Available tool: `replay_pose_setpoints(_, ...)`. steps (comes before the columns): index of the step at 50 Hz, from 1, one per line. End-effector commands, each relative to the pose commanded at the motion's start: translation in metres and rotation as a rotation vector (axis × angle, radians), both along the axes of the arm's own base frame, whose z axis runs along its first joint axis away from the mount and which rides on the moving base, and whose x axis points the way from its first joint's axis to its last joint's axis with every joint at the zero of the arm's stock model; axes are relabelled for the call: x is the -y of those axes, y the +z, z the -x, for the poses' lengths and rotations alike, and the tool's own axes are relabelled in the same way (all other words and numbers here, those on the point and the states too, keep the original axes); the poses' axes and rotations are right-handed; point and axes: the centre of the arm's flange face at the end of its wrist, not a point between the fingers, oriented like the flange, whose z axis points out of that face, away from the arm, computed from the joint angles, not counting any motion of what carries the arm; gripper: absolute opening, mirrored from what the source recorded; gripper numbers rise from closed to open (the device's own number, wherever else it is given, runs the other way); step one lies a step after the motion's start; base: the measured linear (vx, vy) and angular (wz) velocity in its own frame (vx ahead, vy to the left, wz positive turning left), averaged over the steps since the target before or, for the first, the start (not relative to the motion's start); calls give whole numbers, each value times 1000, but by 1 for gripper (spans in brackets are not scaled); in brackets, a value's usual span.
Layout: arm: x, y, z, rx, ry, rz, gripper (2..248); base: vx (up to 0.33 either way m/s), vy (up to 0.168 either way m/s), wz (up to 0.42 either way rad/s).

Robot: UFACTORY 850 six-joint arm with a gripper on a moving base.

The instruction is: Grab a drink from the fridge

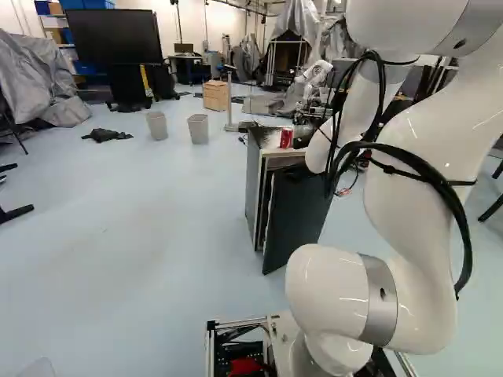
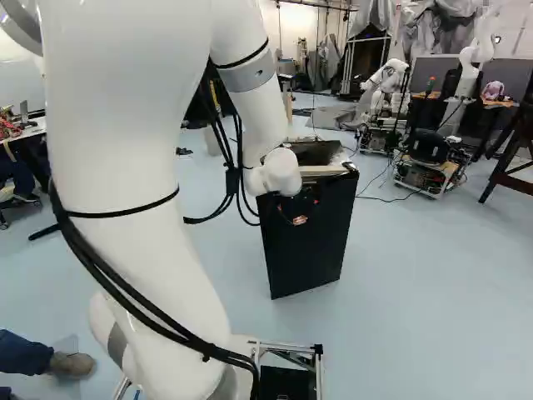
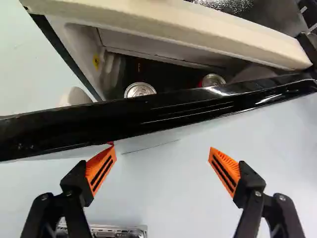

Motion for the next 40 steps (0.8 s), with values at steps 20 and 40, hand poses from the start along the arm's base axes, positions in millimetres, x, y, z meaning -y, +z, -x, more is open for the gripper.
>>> replay_pose_setpoints(20, -10, -1, -21, 7, 37, 3, 247, 0, 0, 0)
replay_pose_setpoints(40, -21, -1, -42, 15, 73, 5, 247, 0, 0, 0)
